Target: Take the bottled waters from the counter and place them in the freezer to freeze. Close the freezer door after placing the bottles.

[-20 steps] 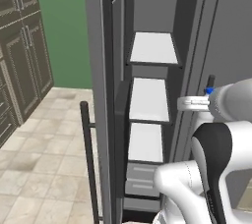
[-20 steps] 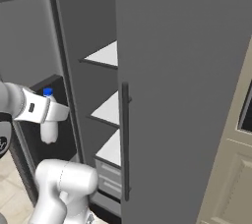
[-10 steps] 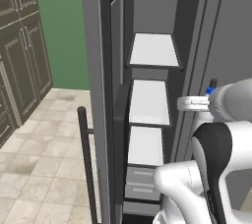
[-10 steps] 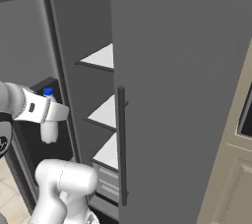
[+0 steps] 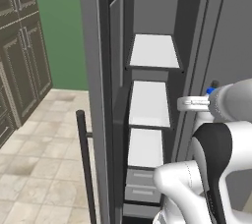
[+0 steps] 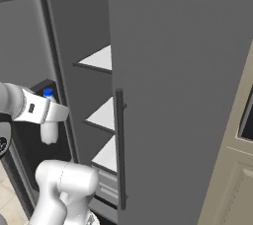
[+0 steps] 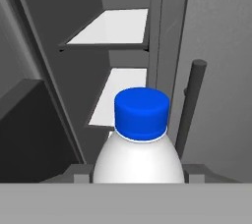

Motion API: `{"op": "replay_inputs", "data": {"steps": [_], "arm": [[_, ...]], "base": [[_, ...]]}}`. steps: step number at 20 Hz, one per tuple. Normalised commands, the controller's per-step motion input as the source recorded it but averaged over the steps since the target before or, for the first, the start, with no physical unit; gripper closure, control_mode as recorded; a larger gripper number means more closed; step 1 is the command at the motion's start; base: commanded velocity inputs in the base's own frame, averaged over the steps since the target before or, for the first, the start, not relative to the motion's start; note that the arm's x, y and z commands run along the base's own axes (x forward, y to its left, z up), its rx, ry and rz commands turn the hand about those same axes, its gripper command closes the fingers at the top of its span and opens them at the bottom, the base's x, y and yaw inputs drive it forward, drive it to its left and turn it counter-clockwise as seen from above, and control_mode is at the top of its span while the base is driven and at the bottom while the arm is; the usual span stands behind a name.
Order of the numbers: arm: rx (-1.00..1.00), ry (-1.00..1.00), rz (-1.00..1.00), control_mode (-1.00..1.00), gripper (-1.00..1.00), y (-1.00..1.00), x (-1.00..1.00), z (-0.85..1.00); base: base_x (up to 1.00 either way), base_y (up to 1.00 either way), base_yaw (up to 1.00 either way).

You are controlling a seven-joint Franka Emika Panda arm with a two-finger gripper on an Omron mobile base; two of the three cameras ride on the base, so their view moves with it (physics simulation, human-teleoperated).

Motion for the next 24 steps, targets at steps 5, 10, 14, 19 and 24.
{"op": "replay_inputs", "data": {"steps": [5,10,14,19,24], "arm": [[0.00,0.00,0.00,1.00,1.00,0.00,0.00,0.00],[0.00,0.00,0.00,1.00,1.00,0.00,0.00,0.00],[0.00,0.00,0.00,1.00,1.00,0.00,0.00,0.00],[0.00,0.00,0.00,1.00,1.00,0.00,0.00,0.00],[0.00,0.00,0.00,1.00,1.00,0.00,0.00,0.00]], "base": [[0.37,0.01,0.00],[0.30,0.09,0.00],[0.25,0.08,0.00],[0.31,0.05,0.00],[0.18,0.25,0.00]]}}
